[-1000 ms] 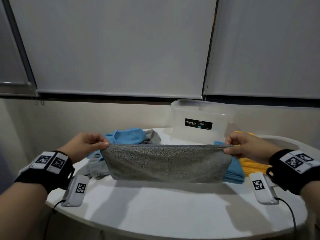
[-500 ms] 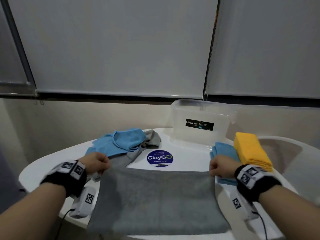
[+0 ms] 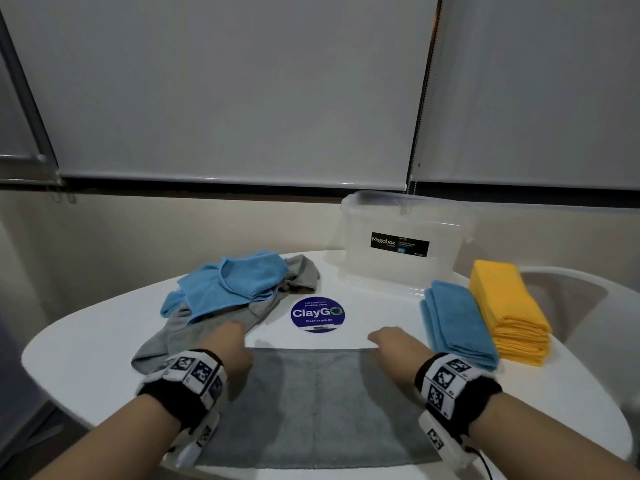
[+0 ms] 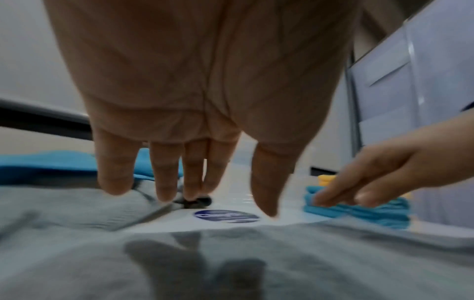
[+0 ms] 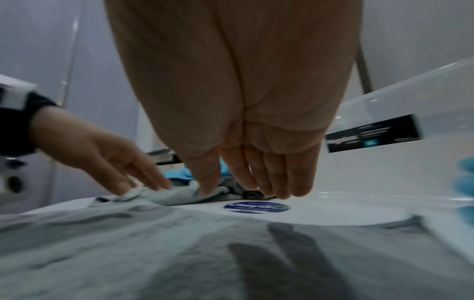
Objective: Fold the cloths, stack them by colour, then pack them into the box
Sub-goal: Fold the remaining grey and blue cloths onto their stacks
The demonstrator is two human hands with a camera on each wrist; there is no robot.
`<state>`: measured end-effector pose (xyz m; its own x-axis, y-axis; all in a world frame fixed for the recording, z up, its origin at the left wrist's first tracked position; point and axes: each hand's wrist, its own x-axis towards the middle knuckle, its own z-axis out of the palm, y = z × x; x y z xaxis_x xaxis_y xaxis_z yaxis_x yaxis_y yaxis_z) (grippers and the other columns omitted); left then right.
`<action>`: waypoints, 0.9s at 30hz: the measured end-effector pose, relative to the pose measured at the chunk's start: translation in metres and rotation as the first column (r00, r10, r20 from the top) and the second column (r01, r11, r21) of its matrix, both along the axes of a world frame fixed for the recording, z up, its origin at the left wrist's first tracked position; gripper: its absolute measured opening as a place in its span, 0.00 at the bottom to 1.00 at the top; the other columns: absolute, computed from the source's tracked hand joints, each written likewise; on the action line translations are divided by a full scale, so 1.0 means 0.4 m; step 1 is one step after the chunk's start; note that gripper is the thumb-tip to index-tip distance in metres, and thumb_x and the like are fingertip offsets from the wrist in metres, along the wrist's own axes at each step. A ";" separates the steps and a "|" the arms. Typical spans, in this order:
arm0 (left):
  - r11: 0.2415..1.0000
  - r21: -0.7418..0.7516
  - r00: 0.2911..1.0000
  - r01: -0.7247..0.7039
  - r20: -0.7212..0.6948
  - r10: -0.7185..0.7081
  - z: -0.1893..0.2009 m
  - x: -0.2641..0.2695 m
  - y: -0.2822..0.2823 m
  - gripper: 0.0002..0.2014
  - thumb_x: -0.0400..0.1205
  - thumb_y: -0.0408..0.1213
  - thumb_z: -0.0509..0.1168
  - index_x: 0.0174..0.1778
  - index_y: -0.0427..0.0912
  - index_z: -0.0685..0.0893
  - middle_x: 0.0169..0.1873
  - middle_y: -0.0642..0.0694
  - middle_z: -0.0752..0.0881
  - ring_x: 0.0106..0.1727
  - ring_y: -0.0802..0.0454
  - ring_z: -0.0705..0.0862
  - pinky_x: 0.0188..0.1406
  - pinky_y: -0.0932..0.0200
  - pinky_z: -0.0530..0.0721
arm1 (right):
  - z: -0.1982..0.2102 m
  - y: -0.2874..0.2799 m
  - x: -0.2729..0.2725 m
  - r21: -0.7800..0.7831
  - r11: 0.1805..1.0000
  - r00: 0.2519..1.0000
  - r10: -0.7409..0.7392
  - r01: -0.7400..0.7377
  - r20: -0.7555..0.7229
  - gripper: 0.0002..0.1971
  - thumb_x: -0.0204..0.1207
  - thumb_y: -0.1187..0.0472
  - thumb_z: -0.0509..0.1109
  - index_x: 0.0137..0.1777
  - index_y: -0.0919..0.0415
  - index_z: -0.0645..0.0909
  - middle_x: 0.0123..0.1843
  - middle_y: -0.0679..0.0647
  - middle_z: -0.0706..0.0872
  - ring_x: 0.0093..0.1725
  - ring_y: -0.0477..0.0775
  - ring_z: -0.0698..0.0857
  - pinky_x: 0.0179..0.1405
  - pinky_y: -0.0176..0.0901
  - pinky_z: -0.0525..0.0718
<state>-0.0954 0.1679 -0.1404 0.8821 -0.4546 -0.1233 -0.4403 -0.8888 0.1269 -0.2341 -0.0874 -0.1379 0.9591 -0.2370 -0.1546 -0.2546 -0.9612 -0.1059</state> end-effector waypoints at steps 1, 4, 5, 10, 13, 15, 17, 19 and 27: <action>0.996 0.000 0.995 0.084 -0.054 -0.084 0.003 -0.030 -0.022 0.26 0.78 0.48 0.66 0.72 0.45 0.75 0.68 0.45 0.79 0.67 0.48 0.79 0.64 0.58 0.76 | 0.002 0.035 -0.003 0.038 0.998 0.999 0.048 -0.048 -0.018 0.14 0.80 0.64 0.57 0.62 0.65 0.78 0.64 0.62 0.81 0.65 0.62 0.80 0.62 0.48 0.77; 0.952 0.013 0.922 0.307 -0.254 -0.294 -0.002 -0.124 -0.089 0.30 0.71 0.55 0.74 0.67 0.51 0.76 0.64 0.48 0.81 0.64 0.49 0.81 0.63 0.57 0.79 | -0.014 0.142 0.006 0.084 0.985 0.978 0.162 -0.152 -0.131 0.23 0.79 0.50 0.64 0.67 0.67 0.75 0.67 0.63 0.79 0.67 0.63 0.79 0.62 0.50 0.76; 0.932 0.039 0.900 0.361 -0.276 -0.337 -0.007 -0.151 -0.114 0.35 0.70 0.56 0.74 0.71 0.48 0.73 0.69 0.46 0.78 0.69 0.46 0.78 0.68 0.55 0.76 | -0.024 0.169 0.012 0.076 0.981 0.968 0.189 -0.178 -0.166 0.27 0.78 0.48 0.65 0.70 0.68 0.73 0.70 0.65 0.77 0.70 0.64 0.77 0.65 0.51 0.75; 0.894 0.243 0.915 0.377 -0.249 -0.318 -0.031 -0.199 -0.183 0.54 0.75 0.55 0.72 0.85 0.40 0.42 0.84 0.42 0.47 0.84 0.37 0.50 0.81 0.47 0.50 | -0.071 0.186 0.025 0.004 0.980 0.941 0.190 -0.197 -0.280 0.40 0.84 0.50 0.59 0.83 0.70 0.41 0.85 0.67 0.45 0.85 0.61 0.47 0.81 0.47 0.44; 0.901 0.230 0.913 0.369 -0.270 -0.305 -0.047 -0.183 -0.192 0.56 0.73 0.55 0.73 0.85 0.42 0.42 0.85 0.45 0.44 0.84 0.35 0.47 0.82 0.44 0.52 | -0.092 0.129 0.030 0.020 0.997 0.964 0.077 -0.074 -0.256 0.49 0.77 0.39 0.64 0.83 0.70 0.44 0.85 0.66 0.46 0.85 0.61 0.49 0.82 0.49 0.48; 0.914 0.191 0.911 0.357 -0.286 -0.296 -0.052 -0.168 -0.195 0.56 0.71 0.55 0.75 0.85 0.45 0.43 0.85 0.47 0.44 0.84 0.36 0.46 0.83 0.43 0.52 | -0.099 0.077 0.035 0.042 0.998 0.969 -0.029 0.041 -0.245 0.54 0.72 0.35 0.67 0.83 0.70 0.44 0.85 0.66 0.46 0.85 0.61 0.49 0.82 0.49 0.50; 0.927 0.171 0.915 0.334 -0.294 -0.276 -0.048 -0.153 -0.197 0.57 0.70 0.58 0.75 0.85 0.48 0.44 0.85 0.48 0.43 0.84 0.36 0.45 0.83 0.42 0.51 | -0.096 0.036 0.035 0.049 0.990 0.963 -0.117 0.132 -0.241 0.57 0.71 0.33 0.68 0.83 0.70 0.41 0.85 0.65 0.44 0.85 0.62 0.46 0.82 0.50 0.49; 0.938 0.177 0.922 0.298 -0.307 -0.235 -0.048 -0.133 -0.195 0.57 0.69 0.62 0.73 0.85 0.52 0.43 0.84 0.49 0.41 0.84 0.37 0.43 0.83 0.40 0.49 | -0.098 0.016 0.036 0.050 0.983 0.957 -0.162 0.179 -0.242 0.59 0.70 0.32 0.68 0.83 0.70 0.39 0.85 0.64 0.42 0.85 0.64 0.45 0.82 0.51 0.49; 0.945 0.196 0.928 0.263 -0.320 -0.192 -0.073 -0.102 -0.181 0.58 0.65 0.71 0.68 0.83 0.60 0.39 0.84 0.55 0.38 0.84 0.38 0.41 0.82 0.37 0.45 | -0.116 -0.003 0.028 0.079 0.977 0.945 -0.168 0.198 -0.282 0.59 0.71 0.30 0.65 0.83 0.69 0.35 0.85 0.63 0.37 0.84 0.64 0.40 0.83 0.53 0.45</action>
<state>-0.1363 0.0956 -0.1696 0.6660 -0.5662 -0.4857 -0.6088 -0.7888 0.0846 -0.2227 -0.0885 -0.1842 0.8187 -0.3728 -0.4368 -0.4583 -0.8825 -0.1058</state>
